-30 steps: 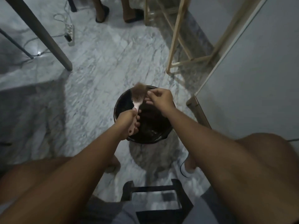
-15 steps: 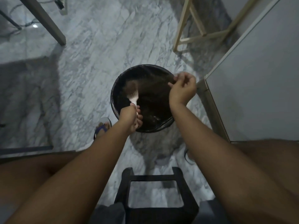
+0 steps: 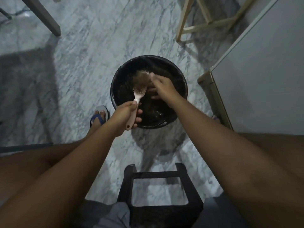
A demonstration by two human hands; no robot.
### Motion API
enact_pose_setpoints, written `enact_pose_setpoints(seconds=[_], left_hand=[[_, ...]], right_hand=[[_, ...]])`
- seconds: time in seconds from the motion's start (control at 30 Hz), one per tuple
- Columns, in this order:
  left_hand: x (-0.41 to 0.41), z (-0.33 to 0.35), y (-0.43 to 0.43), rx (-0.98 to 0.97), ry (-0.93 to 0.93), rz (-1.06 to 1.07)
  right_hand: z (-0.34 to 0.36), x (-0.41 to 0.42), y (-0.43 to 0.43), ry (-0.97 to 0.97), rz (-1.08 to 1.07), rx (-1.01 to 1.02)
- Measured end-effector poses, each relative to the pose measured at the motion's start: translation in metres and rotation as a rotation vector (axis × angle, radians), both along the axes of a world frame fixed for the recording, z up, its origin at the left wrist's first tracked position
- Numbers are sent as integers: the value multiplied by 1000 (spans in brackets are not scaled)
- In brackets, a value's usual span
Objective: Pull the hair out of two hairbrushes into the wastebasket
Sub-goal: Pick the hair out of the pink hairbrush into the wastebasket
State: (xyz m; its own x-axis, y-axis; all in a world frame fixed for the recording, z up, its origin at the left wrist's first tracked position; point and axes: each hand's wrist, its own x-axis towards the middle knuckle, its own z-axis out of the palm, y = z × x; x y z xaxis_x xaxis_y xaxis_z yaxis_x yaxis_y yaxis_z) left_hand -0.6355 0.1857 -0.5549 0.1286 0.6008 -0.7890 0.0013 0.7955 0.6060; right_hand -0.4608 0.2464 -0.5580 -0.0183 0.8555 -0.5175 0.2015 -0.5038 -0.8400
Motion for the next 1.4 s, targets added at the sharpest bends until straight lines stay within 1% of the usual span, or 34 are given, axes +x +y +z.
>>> enact_pose_setpoints(seconds=[0.07,0.13,0.2,0.27,0.37,0.43,0.5,0.53,0.57,0.6,0.63,0.67,0.7,0.73,0.83,0.87,0.9,0.97,1.03,1.13,1.2,1.27,1.33,1.4], left_hand=[[0,-1,4,36,17,-8],[1,-3,8,44,17,9],[2,-5,12,28,10,44],[4,-7,15,-3,10,93],[6,-12,16,-82,2,214],[6,-16,15,-116,-4,256],[5,-17,15,-119,-8,266],[5,-17,15,-118,-12,266],[4,-17,16,-118,-15,265],[4,-16,16,-120,-22,263],[4,-15,17,-119,-32,260],[4,-15,17,-115,-44,252],[4,-14,16,-109,-53,238],[4,-14,15,-104,-61,220],[3,-14,12,-76,-79,135],[3,-13,11,-63,-79,100],[2,-12,10,-49,-75,68],[1,-10,10,-27,-68,32],[-2,-9,9,-18,-74,41],[-8,-6,9,18,-83,59],[-9,-3,10,45,-80,97],[-7,0,13,76,-83,141],[-4,4,16,96,-63,180],[-4,7,20,80,-39,256]], right_hand=[[1,-3,1,-87,17,86],[-3,0,4,-258,24,233],[-5,4,8,-363,-49,411],[3,8,12,-363,-183,576],[23,10,19,-315,-383,784],[34,10,23,-275,-552,856],[36,13,22,-269,-671,809],[32,16,22,-298,-648,719],[26,20,21,-374,-533,565],[18,25,19,-471,-347,340],[8,28,16,-522,-150,108],[1,29,11,-526,-1,-78],[-4,28,8,-487,75,-159],[-5,25,4,-423,78,-137],[-3,10,2,-200,-26,119],[-2,7,4,-154,3,154],[-3,5,7,-146,79,172],[-6,3,12,-206,261,160],[-4,2,15,-250,331,158],[0,5,22,-364,356,255],[0,7,21,-434,344,283],[-7,9,19,-510,316,248],[-15,9,17,-588,313,166],[-22,12,17,-648,208,140]])
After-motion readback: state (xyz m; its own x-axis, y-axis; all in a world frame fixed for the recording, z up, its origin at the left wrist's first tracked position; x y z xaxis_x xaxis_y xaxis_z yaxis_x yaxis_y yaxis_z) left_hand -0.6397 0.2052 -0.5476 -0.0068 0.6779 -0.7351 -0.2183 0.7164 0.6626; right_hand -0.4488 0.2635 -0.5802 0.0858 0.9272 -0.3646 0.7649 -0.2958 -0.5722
